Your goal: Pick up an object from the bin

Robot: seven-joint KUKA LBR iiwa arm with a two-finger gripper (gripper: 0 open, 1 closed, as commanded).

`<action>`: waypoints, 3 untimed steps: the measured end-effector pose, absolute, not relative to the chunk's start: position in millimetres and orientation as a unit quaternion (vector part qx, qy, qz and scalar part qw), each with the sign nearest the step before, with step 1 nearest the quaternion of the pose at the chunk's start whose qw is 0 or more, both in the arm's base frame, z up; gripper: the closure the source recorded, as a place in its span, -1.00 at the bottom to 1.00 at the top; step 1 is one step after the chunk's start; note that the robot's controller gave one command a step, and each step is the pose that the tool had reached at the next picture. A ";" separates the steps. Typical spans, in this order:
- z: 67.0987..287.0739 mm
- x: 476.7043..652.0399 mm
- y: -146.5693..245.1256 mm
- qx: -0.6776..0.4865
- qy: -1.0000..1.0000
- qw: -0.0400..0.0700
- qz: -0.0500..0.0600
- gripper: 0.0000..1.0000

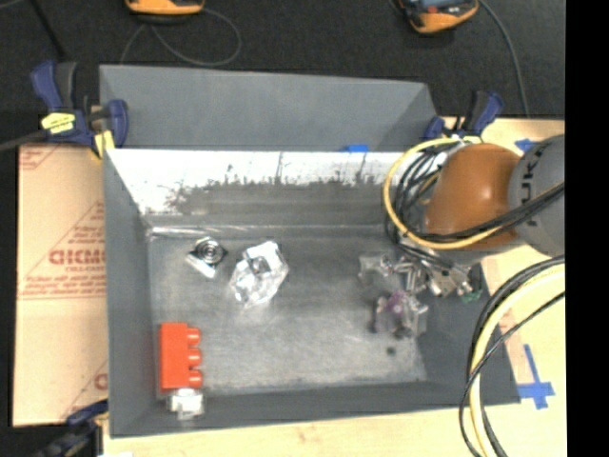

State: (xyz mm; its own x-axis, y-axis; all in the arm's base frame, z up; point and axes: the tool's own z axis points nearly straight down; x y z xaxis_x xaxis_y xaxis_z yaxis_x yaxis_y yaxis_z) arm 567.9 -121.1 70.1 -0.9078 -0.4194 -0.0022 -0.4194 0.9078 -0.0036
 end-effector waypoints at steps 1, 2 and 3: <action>102.1 561.3 -136.8 -0.178 0.984 0.004 -0.001 -1.00; 114.0 579.3 -125.4 -0.263 0.965 0.004 -0.002 -1.00; 71.2 574.6 -134.8 -0.351 0.936 0.002 0.001 -1.00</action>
Offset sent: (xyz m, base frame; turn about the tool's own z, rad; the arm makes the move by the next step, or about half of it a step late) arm -0.0084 -0.0149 0.0299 0.0753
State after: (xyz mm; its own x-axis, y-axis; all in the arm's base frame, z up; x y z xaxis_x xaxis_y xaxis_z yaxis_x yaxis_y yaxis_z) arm 574.6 -134.8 71.2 -0.7531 -0.6579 -0.0052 -0.6579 0.7531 0.0008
